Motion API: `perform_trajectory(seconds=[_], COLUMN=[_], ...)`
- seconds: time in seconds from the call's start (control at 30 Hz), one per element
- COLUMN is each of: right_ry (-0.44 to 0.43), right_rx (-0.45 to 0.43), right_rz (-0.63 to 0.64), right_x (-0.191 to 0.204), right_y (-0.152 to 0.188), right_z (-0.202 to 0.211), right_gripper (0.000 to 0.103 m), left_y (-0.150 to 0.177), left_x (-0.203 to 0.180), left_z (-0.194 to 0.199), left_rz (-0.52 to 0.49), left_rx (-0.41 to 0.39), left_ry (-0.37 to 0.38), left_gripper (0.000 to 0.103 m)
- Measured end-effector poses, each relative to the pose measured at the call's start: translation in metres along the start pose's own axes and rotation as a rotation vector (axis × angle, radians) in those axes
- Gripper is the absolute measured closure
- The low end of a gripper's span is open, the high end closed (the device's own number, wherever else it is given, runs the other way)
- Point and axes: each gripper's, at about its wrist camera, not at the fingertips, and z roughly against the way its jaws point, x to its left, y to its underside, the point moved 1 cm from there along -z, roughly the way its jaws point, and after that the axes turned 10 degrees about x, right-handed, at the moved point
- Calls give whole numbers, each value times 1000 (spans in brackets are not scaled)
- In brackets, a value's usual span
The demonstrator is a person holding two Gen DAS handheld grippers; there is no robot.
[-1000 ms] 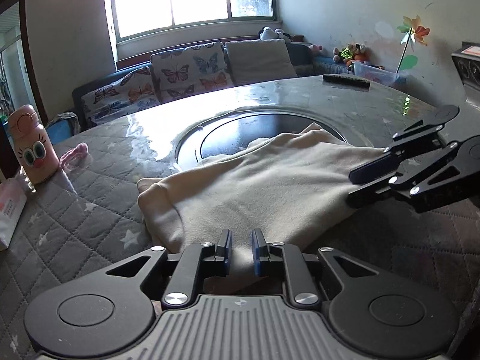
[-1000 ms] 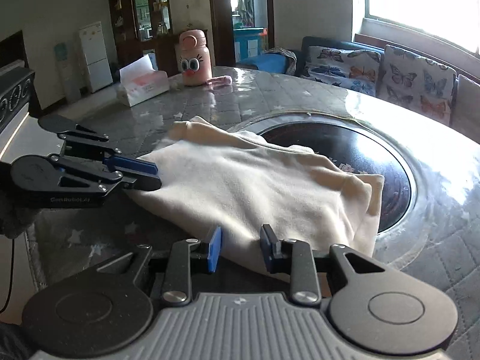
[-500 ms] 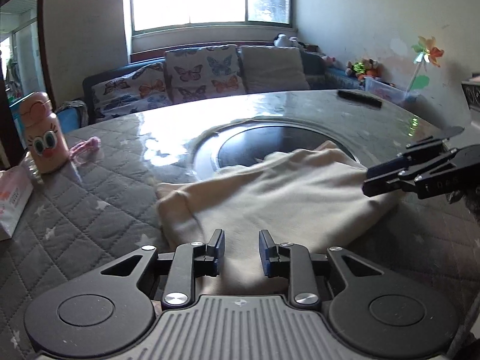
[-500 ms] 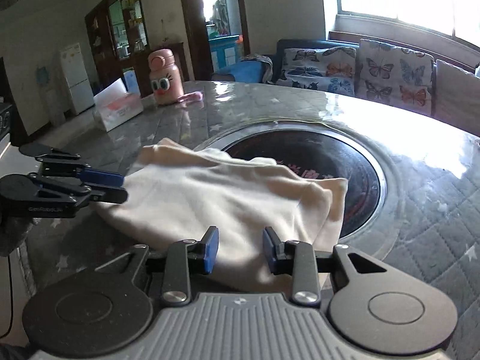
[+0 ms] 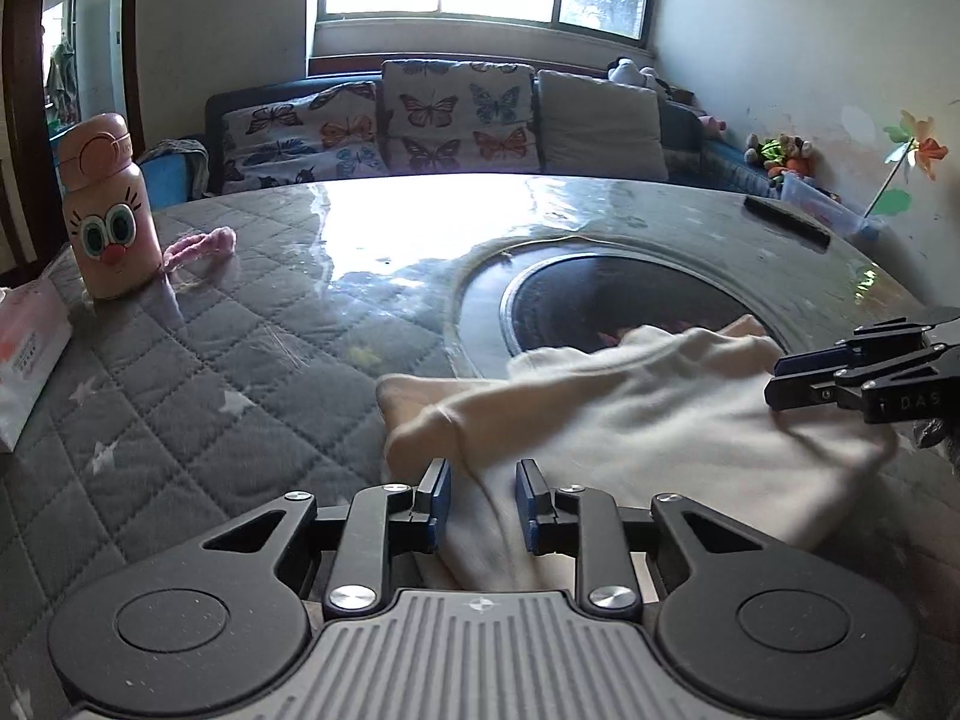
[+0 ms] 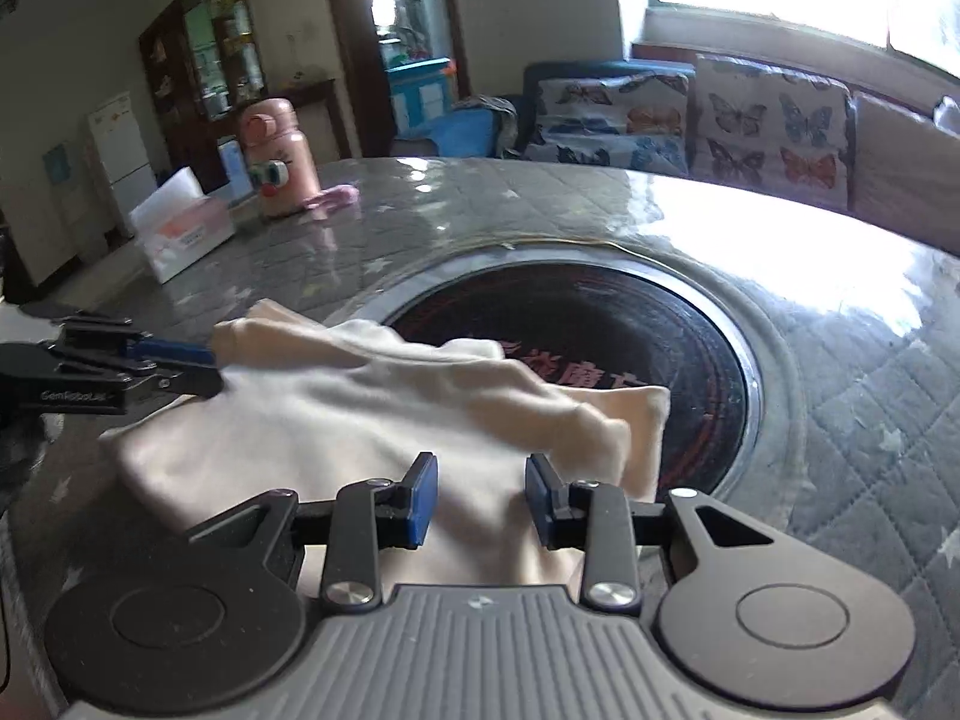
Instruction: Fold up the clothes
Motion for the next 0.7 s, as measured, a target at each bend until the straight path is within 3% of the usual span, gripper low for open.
perform_trajectory(seconds=[0.3, 0.47, 0.53, 0.67, 0.7], right_ry=[43, 75, 71, 34, 24], right_rx=[20, 1, -11, -23, -24], right_rz=[-38, 17, 53, 127, 145], right_x=[-17, -8, 1, 26, 32], right_y=[-17, -18, -17, -14, -13], right_z=[-27, -17, -10, 3, 5], right_gripper=[73, 72, 68, 62, 61], left_y=[-14, -15, -14, -11, -10], left_x=[7, 9, 11, 18, 19], left_z=[-17, -9, -2, 11, 14], left_rz=[20, 44, 53, 81, 85], left_rx=[11, -9, -21, -44, -48], left_ry=[-35, -40, -54, -72, -79], left_gripper=[77, 74, 56, 38, 28])
